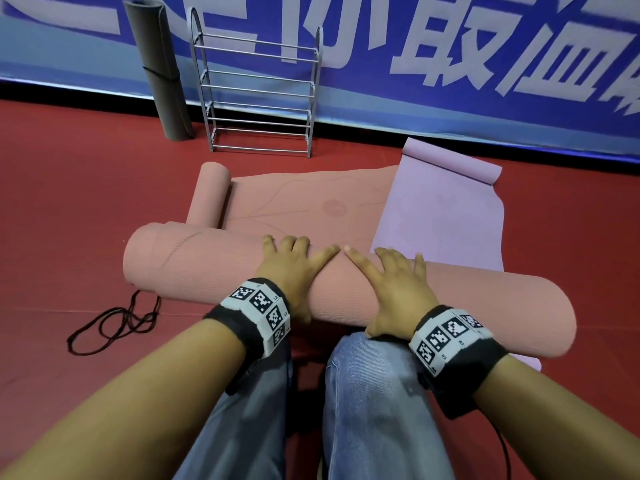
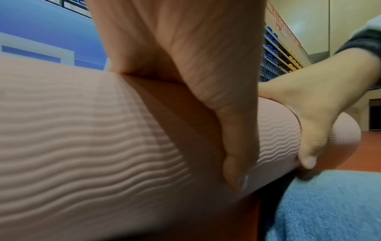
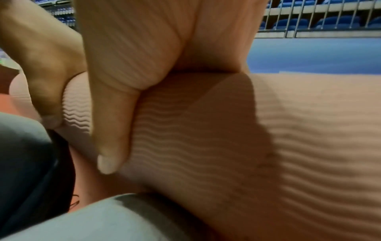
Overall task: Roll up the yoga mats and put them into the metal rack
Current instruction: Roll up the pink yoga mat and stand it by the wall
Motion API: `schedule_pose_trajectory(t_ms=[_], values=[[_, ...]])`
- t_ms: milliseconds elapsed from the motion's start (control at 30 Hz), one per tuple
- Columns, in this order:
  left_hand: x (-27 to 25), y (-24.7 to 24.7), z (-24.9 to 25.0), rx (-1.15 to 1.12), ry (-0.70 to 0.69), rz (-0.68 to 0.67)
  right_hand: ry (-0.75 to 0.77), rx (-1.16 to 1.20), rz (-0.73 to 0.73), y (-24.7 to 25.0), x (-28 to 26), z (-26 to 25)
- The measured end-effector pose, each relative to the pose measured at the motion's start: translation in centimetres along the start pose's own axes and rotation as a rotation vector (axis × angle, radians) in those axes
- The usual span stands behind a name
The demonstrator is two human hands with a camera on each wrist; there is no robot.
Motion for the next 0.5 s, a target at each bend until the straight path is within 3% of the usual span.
schedule_pose_trajectory(t_ms=[500], values=[[-1.7, 3.3, -0.8, -0.040, -0.033, -0.062, 0.030, 0.053, -0.064, 3.2, -0.6, -0.5]])
Point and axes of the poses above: each hand's wrist, its own x-axis towards the middle knuckle, its own y-axis out of the back of the hand, z = x × y, the point moved 6 cm from there along x, towards the middle knuckle, and after that the axes turned 12 degrees about x, right-handed, at the moved point
